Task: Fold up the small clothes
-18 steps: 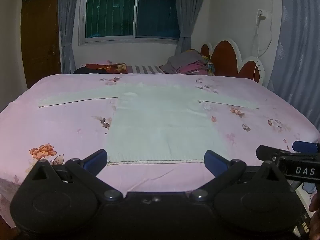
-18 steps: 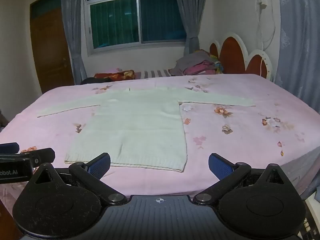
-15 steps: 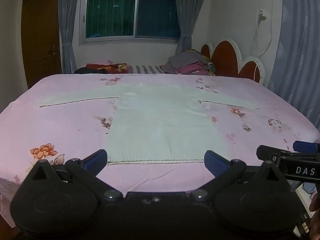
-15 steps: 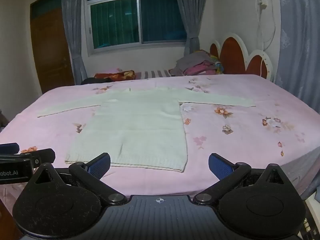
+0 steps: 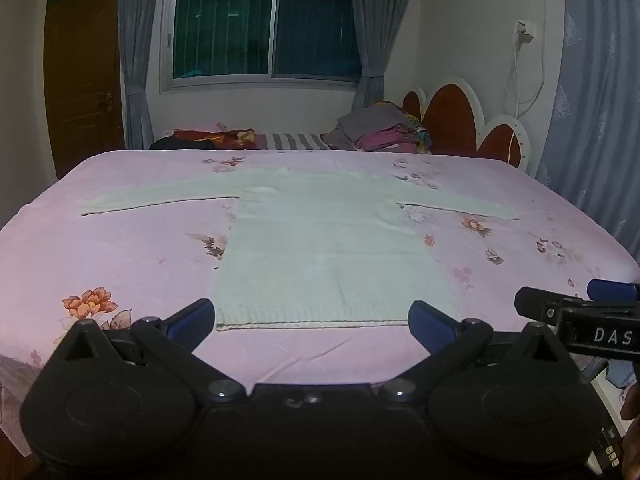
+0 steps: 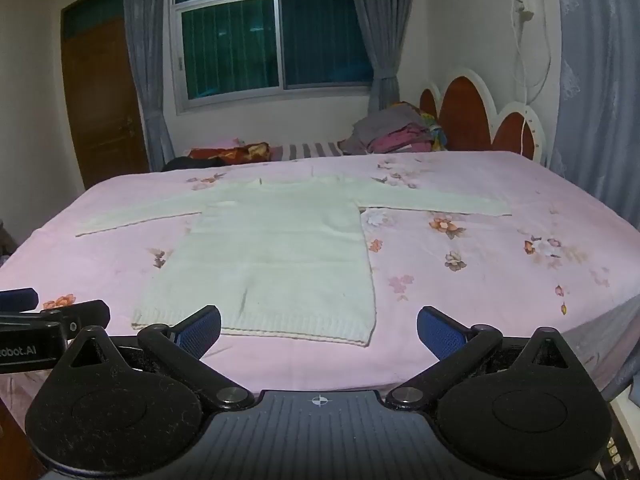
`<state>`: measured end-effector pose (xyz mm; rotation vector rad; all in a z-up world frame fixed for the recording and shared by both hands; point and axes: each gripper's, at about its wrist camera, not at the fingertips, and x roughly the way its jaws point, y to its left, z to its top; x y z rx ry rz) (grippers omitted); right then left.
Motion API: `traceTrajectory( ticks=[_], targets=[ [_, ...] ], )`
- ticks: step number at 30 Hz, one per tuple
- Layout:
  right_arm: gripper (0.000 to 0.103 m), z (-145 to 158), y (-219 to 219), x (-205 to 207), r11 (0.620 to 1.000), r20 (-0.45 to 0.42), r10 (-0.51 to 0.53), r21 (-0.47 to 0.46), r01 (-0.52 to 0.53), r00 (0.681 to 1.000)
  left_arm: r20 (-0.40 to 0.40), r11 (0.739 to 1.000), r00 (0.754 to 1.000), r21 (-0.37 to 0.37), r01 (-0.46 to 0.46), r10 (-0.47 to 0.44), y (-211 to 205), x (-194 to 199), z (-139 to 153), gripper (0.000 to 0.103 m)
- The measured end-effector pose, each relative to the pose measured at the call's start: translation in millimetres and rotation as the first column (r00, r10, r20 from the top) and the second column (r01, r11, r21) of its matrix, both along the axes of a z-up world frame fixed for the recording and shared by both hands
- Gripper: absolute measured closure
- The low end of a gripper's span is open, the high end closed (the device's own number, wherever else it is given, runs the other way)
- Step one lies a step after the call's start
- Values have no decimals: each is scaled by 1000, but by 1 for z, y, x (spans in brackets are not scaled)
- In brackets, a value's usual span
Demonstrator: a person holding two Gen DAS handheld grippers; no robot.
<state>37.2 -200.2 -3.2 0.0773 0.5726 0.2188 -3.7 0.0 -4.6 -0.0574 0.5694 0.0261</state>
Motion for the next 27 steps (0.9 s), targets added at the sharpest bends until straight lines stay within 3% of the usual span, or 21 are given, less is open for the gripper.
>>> traceTrajectory(
  ticks=[27],
  targets=[
    [0, 11, 2, -3, 1000, -1, 6, 6, -6, 1000, -7, 1000, 1000, 3, -7, 7, 3, 0, 8, 0]
  ],
)
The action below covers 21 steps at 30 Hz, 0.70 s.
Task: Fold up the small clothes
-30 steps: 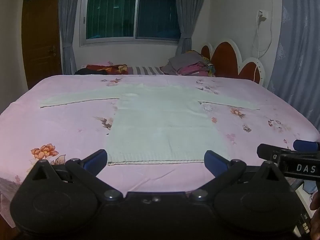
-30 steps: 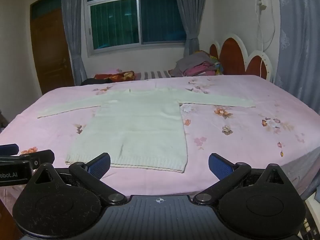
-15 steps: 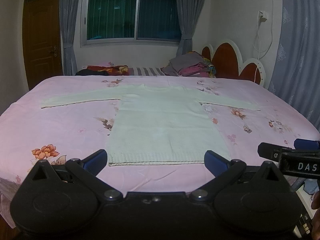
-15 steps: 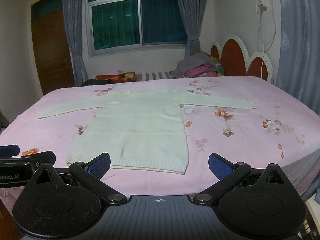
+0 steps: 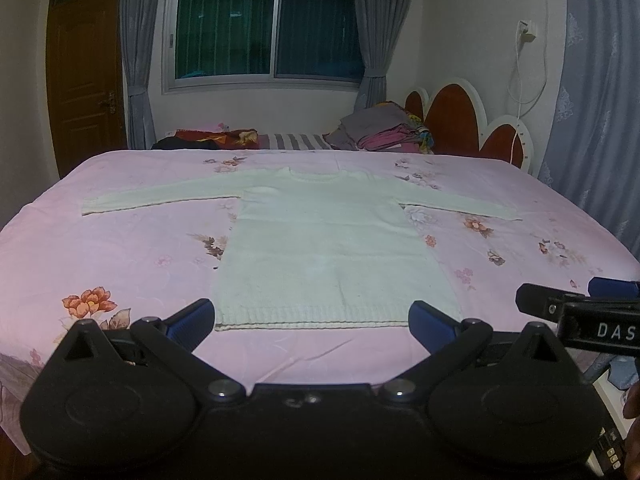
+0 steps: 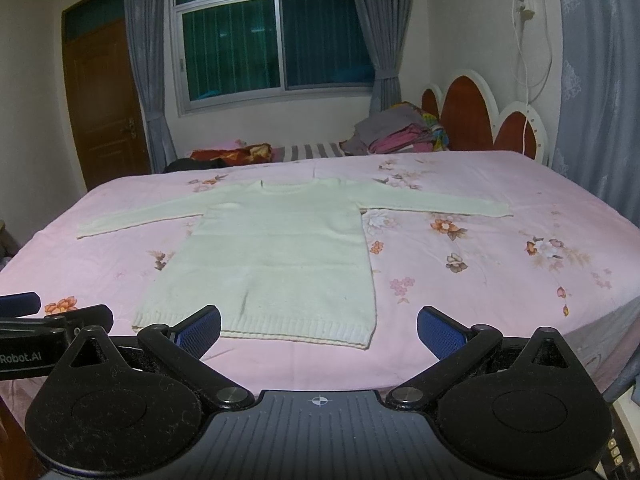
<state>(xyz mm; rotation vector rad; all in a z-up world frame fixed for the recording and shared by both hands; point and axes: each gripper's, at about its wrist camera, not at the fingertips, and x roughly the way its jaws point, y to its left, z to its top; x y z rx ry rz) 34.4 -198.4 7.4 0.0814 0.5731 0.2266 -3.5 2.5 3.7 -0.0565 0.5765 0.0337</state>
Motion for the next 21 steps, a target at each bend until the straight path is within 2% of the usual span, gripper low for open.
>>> traceTrajectory(
  ticks=[21],
  targets=[
    [0, -2, -1, 5, 1000, 1, 11, 5, -11, 1000, 1, 1000, 1000, 8, -11, 11, -5, 2, -3, 0]
  ],
)
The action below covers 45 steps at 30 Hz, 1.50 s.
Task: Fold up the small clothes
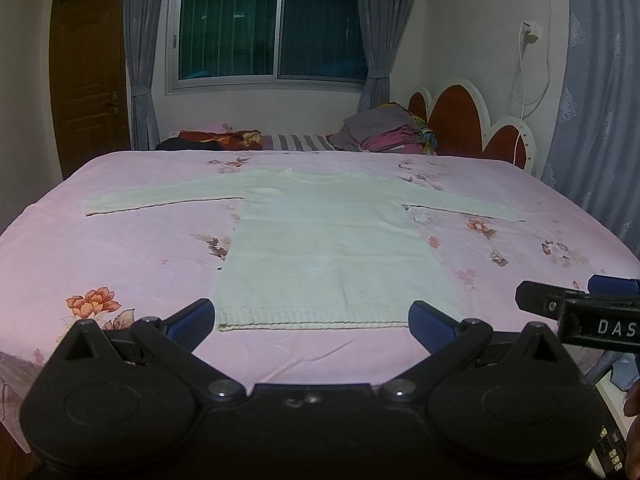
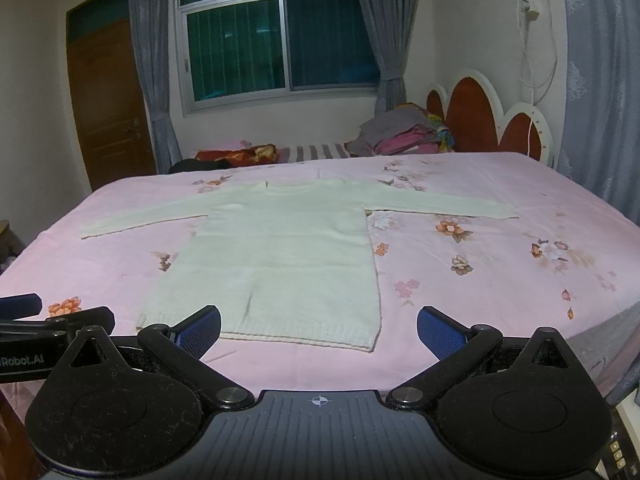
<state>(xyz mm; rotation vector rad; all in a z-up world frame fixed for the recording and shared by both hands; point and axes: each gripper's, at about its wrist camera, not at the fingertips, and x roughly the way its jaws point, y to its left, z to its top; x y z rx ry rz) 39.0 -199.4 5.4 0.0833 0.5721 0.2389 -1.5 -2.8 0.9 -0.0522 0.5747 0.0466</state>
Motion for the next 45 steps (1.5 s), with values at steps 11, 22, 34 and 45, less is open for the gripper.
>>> traceTrajectory(
  ticks=[11, 22, 34, 45],
  targets=[
    [0, 0, 1, 1, 1000, 1, 3, -2, -3, 1000, 3, 1000, 1000, -3, 2, -2, 1, -2, -1, 0],
    [0, -1, 2, 1, 1000, 0, 4, -3, -4, 1000, 0, 1000, 1000, -2, 2, -2, 1, -1, 0, 0],
    [0, -3, 1, 5, 1000, -4, 7, 5, -7, 1000, 0, 1000, 1000, -1, 1, -1, 1, 0, -1, 0],
    [0, -7, 0, 21, 1000, -7, -5, 6, 5, 1000, -30, 1000, 1000, 21, 8, -8, 1, 22, -8, 0]
  ],
)
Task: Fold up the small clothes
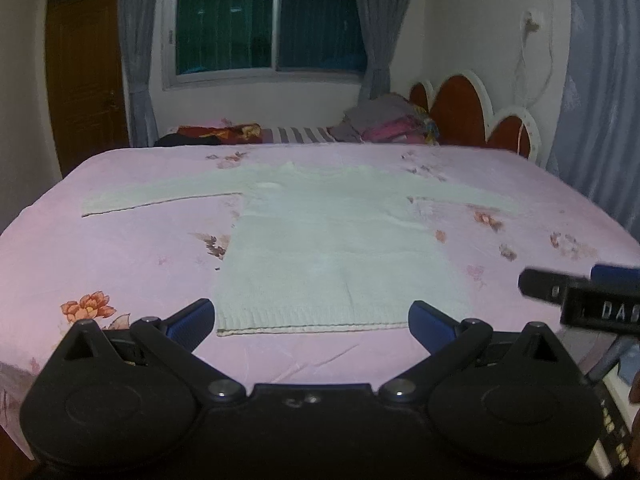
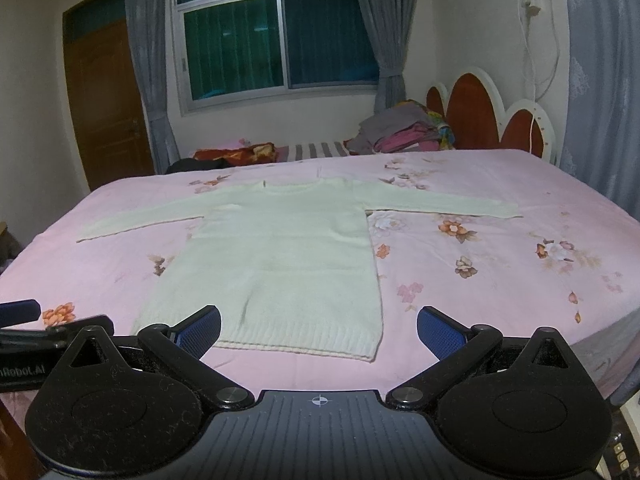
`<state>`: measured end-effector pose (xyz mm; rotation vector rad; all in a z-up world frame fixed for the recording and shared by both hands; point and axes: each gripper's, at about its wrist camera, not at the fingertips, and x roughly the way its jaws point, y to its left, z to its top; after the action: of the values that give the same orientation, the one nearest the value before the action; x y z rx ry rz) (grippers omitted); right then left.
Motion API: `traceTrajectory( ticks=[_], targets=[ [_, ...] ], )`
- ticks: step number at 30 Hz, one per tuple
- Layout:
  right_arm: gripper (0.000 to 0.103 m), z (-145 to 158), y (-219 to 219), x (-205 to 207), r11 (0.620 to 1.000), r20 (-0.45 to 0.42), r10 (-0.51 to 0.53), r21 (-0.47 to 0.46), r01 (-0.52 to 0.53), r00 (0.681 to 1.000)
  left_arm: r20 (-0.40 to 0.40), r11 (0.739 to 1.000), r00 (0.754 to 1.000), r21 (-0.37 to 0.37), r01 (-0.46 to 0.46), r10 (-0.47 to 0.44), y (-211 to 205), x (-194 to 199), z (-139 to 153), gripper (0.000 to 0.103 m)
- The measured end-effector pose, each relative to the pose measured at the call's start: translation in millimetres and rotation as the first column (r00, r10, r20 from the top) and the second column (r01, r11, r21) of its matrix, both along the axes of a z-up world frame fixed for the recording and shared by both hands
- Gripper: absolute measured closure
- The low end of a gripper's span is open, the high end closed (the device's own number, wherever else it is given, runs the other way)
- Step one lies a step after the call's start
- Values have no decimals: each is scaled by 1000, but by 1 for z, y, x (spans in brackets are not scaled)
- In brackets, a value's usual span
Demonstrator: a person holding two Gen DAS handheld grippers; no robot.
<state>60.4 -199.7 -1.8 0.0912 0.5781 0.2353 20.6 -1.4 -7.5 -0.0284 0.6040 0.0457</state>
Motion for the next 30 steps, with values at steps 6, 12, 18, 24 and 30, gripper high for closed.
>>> traceTrajectory(
  ticks=[6, 12, 18, 24, 30],
  targets=[
    [0, -4, 2, 32, 1000, 6, -27, -3, 27, 1000, -28, 1000, 999, 25, 17, -17, 1, 33, -14, 0],
    [0, -4, 7, 81, 998, 25, -67, -9, 67, 997, -40, 996, 997, -49, 70, -72, 15, 90, -16, 0],
    [0, -1, 12, 143, 990, 31, -137, -31, 138, 990, -2, 994, 995, 32, 100, -100, 20, 146, -4, 0],
    [0, 6, 1, 191, 977, 51, -213, -7, 213, 976, 23, 992, 993, 44, 117, -118, 32, 184, 2, 0],
    [0, -6, -50, 227, 943, 5, -331, 36, 331, 944, -39, 998, 997, -7, 65, -65, 29, 225, -20, 0]
  ],
)
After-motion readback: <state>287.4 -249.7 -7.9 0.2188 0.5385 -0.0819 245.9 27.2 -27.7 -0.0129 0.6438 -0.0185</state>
